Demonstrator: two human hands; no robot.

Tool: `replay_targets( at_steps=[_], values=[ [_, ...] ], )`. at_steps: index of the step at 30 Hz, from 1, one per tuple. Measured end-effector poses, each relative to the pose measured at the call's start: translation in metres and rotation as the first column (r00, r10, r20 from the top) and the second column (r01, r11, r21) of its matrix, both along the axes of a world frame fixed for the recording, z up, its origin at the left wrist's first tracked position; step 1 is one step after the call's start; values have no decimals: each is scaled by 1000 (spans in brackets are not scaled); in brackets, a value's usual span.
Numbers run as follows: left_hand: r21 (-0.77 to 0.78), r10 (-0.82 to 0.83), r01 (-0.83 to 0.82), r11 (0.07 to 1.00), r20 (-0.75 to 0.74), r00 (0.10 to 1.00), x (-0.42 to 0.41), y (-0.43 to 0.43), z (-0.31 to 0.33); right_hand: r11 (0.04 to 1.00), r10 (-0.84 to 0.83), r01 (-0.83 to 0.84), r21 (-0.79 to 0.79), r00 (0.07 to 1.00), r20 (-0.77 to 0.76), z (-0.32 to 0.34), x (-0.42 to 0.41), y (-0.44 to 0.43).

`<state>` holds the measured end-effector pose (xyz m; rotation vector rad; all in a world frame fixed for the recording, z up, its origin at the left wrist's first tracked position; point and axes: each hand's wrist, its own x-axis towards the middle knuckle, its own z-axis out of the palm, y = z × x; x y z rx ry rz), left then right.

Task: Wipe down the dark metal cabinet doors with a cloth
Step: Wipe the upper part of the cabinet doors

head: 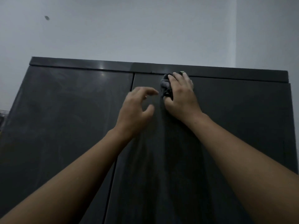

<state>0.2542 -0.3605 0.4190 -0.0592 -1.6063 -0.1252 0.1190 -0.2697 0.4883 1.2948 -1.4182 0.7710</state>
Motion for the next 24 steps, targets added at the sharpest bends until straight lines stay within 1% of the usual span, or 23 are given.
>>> replay_targets(
  at_steps=[1, 2, 4, 6, 7, 8, 10, 12, 13, 15, 16, 17, 18, 20, 21, 23, 24],
  values=[
    [39, 13, -11, 999, -63, 998, 0, 3, 9, 997, 49, -53, 64, 997, 58, -3, 7, -3],
    [85, 21, -13, 996, -89, 996, -1, 5, 19, 985, 112, -127, 117, 986, 124, -6, 14, -5],
    [192, -1, 17, 981, -82, 997, -1, 8, 37, 942, 245, -286, 175, 943, 223, -12, 24, -10],
    [268, -48, 71, 961, -91, 995, -3, 9, 48, 909, 319, -378, 178, 903, 287, -19, 29, -17],
    [271, -42, 68, 960, -100, 994, -4, 8, 50, 903, 342, -400, 155, 890, 302, -21, 30, -23],
    [255, -17, 40, 966, -95, 995, -6, 8, 51, 892, 380, -435, 120, 868, 319, -23, 30, -27],
    [210, 58, -44, 977, -58, 997, -12, 6, 51, 856, 483, -516, 38, 824, 297, -27, 30, -34],
    [170, 124, -124, 978, 9, 992, -18, 1, 51, 813, 572, -579, -65, 772, 278, -29, 25, -38],
    [149, 145, -151, 977, 53, 988, -20, -1, 50, 779, 622, -614, -125, 732, 280, -30, 23, -38],
    [80, 169, -177, 981, 102, 980, -22, -7, 48, 678, 729, -698, -230, 600, 330, -31, 18, -36],
    [44, 171, -176, 983, 101, 980, -22, -10, 48, 639, 761, -724, -260, 545, 352, -31, 16, -37],
    [8, 166, -167, 986, 88, 982, -21, -13, 49, 616, 777, -743, -263, 518, 357, -31, 13, -38],
    [-27, 159, -157, 987, 77, 984, -20, -17, 51, 621, 774, -745, -245, 534, 340, -31, 12, -39],
    [-102, 155, -147, 984, 71, 985, -15, -27, 60, 686, 727, -701, -197, 646, 233, -36, 12, -44],
    [-152, 170, -157, 976, 71, 983, -12, -33, 65, 718, 696, -671, -185, 698, 172, -39, 13, -46],
    [-256, 232, -209, 944, 61, 971, -7, -47, 78, 772, 630, -613, -168, 773, 78, -45, 20, -50],
    [-302, 267, -242, 922, 42, 963, -4, -54, 85, 815, 571, -561, -146, 820, 35, -46, 24, -53]
  ],
)
